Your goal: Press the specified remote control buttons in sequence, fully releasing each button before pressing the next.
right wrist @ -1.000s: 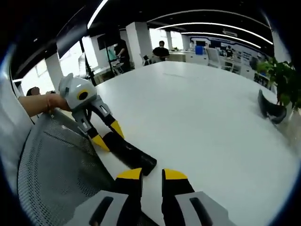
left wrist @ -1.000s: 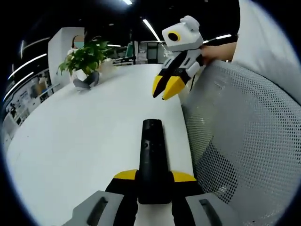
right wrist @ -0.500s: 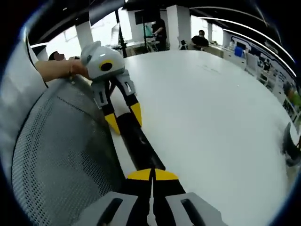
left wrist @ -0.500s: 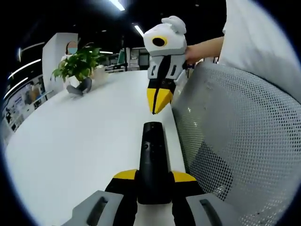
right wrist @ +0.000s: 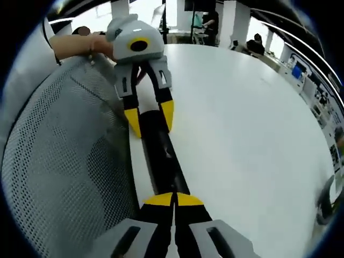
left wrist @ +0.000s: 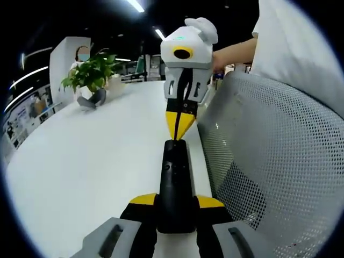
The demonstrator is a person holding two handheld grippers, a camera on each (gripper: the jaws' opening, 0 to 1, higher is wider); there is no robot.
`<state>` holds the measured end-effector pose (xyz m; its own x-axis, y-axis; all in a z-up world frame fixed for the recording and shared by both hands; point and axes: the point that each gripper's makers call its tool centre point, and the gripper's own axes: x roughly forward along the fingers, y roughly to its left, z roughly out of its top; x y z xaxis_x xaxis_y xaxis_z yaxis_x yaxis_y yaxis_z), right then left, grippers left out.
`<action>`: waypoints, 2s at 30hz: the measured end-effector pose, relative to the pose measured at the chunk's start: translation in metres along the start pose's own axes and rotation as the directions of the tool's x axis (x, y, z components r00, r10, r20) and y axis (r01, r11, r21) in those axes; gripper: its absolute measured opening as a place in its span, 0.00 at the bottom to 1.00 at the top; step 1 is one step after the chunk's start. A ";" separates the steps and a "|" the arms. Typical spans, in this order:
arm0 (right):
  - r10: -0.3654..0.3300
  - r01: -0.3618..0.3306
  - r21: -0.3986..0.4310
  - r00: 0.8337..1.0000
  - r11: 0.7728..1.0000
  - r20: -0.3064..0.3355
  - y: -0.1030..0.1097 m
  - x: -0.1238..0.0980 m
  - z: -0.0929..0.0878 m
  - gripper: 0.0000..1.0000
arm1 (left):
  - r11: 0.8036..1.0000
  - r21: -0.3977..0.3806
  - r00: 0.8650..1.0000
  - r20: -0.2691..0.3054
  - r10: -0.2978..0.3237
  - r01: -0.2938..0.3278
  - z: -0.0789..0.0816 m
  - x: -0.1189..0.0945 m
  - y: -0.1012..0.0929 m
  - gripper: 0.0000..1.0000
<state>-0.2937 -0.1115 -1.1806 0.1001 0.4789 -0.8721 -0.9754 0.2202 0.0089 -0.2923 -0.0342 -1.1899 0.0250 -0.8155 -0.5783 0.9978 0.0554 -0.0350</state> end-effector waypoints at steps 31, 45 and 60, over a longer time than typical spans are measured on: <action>0.060 -0.069 -0.090 0.993 0.994 -0.099 0.001 0.001 -0.001 0.00 | 0.994 -0.043 0.984 -0.154 0.094 -0.102 0.012 0.023 0.000 0.24; 0.093 -0.129 -0.307 0.987 0.943 -0.129 0.004 0.008 0.009 0.00 | 0.995 -0.033 0.988 -0.126 0.087 -0.091 0.013 0.018 -0.005 0.24; 0.009 -0.195 -0.589 0.953 0.784 -0.304 0.005 0.011 0.007 0.00 | 0.995 -0.037 0.990 -0.109 0.087 -0.092 0.011 0.017 -0.004 0.24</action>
<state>-0.2965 -0.0992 -1.1873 0.0272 0.2003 -0.9794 -0.9002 -0.4211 -0.1111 -0.2952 -0.0548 -1.1911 0.1051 -0.7398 -0.6646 0.9884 0.1514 -0.0122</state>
